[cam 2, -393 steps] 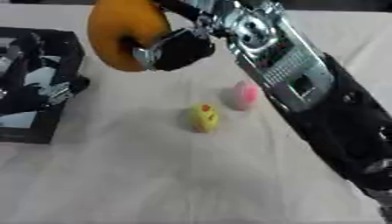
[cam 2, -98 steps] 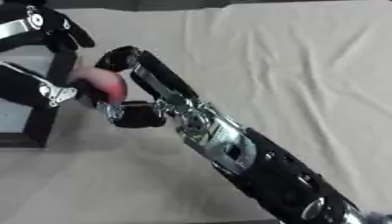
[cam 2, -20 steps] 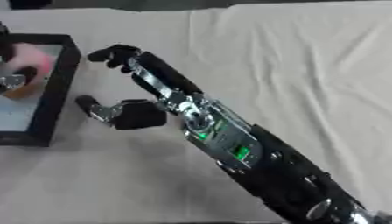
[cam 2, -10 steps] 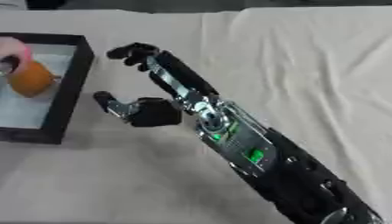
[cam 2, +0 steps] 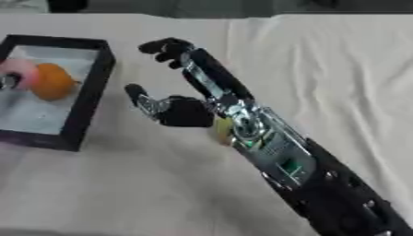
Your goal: Pick up the objects with one hand, pass them to the other hand, and then place them into the box on the other side of the table.
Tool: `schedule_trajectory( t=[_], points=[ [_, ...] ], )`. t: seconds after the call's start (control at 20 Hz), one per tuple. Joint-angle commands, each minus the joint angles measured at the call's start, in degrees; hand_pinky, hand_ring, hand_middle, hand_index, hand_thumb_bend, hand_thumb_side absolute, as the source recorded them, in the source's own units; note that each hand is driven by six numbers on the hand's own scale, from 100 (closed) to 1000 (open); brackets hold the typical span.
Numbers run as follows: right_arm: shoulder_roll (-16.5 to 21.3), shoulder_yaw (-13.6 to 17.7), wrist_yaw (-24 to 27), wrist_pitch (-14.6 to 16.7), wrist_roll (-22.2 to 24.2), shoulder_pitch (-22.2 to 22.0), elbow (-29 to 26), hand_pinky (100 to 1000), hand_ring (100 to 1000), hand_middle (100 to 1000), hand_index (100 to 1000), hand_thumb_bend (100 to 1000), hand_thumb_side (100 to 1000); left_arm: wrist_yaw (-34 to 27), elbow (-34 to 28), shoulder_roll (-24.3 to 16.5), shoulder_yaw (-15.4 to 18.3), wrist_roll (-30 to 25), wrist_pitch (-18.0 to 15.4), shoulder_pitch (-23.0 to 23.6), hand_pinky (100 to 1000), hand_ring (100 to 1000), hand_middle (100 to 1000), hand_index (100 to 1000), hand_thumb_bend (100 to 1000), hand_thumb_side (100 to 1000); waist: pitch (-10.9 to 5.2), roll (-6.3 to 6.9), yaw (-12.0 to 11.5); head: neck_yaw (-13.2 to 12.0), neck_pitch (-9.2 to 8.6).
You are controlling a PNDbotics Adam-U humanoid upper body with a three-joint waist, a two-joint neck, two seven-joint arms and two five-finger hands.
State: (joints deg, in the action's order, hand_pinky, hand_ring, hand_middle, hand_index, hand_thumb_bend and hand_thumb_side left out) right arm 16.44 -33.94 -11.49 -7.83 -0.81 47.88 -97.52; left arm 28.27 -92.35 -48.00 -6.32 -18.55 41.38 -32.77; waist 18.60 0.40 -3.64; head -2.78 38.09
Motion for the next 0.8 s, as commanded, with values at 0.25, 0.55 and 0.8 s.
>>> schedule_trajectory(
  t=[0.25,0.55,0.8],
  points=[
    [1.3,1.4,0.1,-0.2,-0.8,1.0,-1.7,822,843,833,856,356,498,1.1,1.6,-2.0,2.2,1.8,-0.6,-0.1,823,813,776,903,703,461,-1.78,-0.68,-0.2,0.1,-0.51],
    [2.6,2.4,0.5,-1.0,-1.3,0.8,-1.6,821,842,827,854,360,470,-4.4,-2.2,-1.3,4.7,11.8,-1.6,0.5,772,784,759,865,460,728,-1.87,-0.91,-0.2,2.0,0.04],
    [6.3,4.5,2.1,-4.8,0.1,2.6,-1.9,825,845,827,854,375,477,-19.6,-7.8,-0.2,6.4,29.8,-9.5,2.3,707,769,796,858,516,587,-2.12,-1.59,0.2,2.8,0.56]
  ],
)
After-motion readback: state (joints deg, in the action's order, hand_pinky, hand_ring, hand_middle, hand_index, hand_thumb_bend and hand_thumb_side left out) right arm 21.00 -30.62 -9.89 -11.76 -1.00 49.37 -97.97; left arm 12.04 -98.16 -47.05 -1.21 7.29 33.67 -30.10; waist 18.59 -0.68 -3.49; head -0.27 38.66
